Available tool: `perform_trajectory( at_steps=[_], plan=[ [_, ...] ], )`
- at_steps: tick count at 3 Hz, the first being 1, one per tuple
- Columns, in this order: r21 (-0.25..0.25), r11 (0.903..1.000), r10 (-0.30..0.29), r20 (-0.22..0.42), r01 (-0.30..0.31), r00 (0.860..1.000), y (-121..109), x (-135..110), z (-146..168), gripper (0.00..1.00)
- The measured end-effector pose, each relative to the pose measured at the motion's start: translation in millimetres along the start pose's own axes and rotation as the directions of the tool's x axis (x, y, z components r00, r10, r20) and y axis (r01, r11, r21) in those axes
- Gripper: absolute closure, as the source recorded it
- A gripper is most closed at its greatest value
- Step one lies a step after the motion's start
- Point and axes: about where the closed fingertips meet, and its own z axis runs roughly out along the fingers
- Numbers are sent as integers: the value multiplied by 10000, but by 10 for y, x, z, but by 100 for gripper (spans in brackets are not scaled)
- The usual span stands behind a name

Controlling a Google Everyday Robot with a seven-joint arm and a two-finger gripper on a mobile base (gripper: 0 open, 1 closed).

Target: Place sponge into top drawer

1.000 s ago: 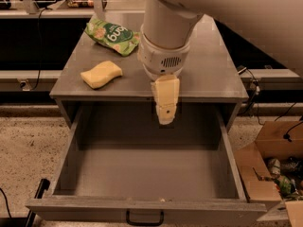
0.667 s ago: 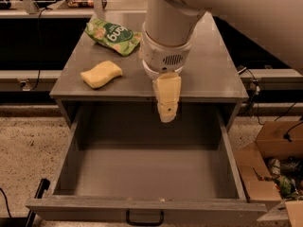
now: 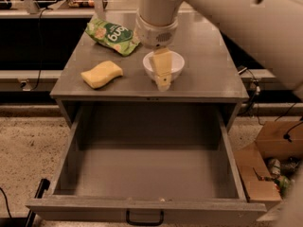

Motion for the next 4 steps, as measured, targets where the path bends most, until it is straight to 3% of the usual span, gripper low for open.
perform_trajectory(
  at_steps=[1, 2, 4],
  plan=[
    [-156, 9994, -297, 135, 299, 9995, -346, 19, 295, 0],
    [-678, 9947, -741, 529, 776, 9958, -632, -188, 725, 0],
    [-1127, 9856, -1142, 1086, 1264, 9875, -834, -508, 1089, 0]
  ],
)
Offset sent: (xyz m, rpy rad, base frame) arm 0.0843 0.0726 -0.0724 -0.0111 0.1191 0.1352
